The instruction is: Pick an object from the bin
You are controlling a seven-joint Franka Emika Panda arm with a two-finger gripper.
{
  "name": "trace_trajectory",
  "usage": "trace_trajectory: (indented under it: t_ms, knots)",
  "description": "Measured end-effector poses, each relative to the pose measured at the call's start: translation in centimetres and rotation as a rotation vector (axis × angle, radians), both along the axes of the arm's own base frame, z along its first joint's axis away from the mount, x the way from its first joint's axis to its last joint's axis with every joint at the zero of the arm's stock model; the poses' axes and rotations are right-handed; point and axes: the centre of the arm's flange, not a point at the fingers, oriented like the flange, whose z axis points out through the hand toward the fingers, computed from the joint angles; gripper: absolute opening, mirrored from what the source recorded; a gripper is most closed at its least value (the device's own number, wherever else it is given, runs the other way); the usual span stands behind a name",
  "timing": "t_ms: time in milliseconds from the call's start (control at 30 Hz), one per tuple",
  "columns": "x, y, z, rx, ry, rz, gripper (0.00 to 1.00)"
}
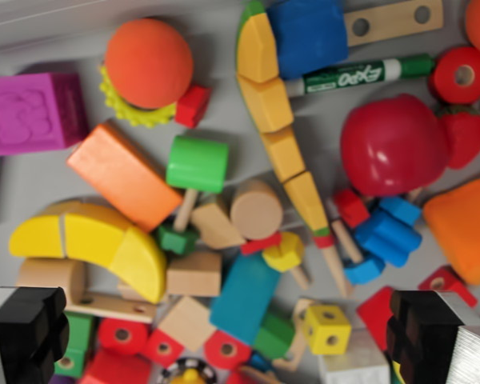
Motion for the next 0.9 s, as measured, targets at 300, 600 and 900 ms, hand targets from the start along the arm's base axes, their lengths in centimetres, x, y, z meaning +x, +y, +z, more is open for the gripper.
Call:
trace_trajectory:
  t_ms: [300, 600, 900]
  knots:
    - [0.1, -1.5, -1.9, 0.001, 0.000, -0.099, 1.00]
    - [0.2, -3.3, -4.1, 0.002, 0.001, -0.216, 1.00]
    - [0.3, -5.0, -6.2, 0.003, 0.001, -0.325, 1.00]
